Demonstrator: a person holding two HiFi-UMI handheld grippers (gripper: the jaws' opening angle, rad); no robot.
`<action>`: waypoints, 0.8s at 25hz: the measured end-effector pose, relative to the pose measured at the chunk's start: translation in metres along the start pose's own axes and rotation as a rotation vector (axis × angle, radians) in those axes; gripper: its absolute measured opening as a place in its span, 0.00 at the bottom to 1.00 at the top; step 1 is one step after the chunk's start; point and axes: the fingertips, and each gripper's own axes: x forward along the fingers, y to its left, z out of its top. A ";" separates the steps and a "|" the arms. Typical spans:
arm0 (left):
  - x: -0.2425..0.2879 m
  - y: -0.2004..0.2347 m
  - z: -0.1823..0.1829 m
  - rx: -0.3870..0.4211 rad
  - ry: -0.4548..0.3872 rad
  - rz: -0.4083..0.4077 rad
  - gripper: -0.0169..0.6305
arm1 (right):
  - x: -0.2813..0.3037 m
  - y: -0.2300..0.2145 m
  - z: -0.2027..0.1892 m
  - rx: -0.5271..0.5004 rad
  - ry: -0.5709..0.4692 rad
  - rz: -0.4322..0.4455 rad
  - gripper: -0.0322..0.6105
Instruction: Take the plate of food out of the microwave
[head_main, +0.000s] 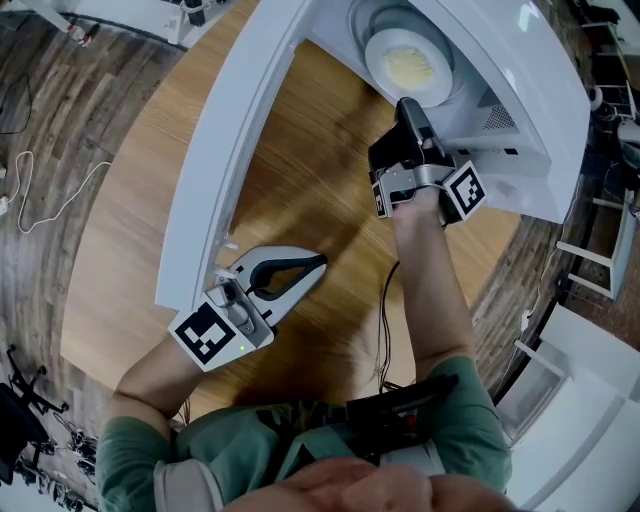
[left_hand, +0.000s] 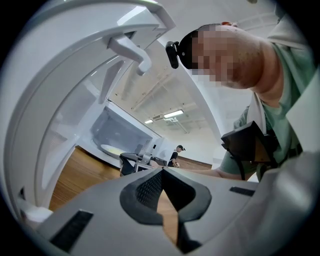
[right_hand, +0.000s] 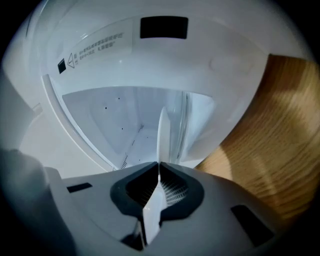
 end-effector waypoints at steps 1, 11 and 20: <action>0.000 0.000 0.003 0.009 -0.009 -0.002 0.02 | -0.001 0.000 0.000 0.004 0.000 0.001 0.08; 0.002 -0.008 0.005 0.019 -0.026 -0.001 0.02 | -0.037 0.014 -0.011 0.042 0.019 0.057 0.08; -0.005 -0.019 0.016 0.013 -0.035 0.019 0.02 | -0.071 0.056 -0.039 0.084 0.094 0.136 0.08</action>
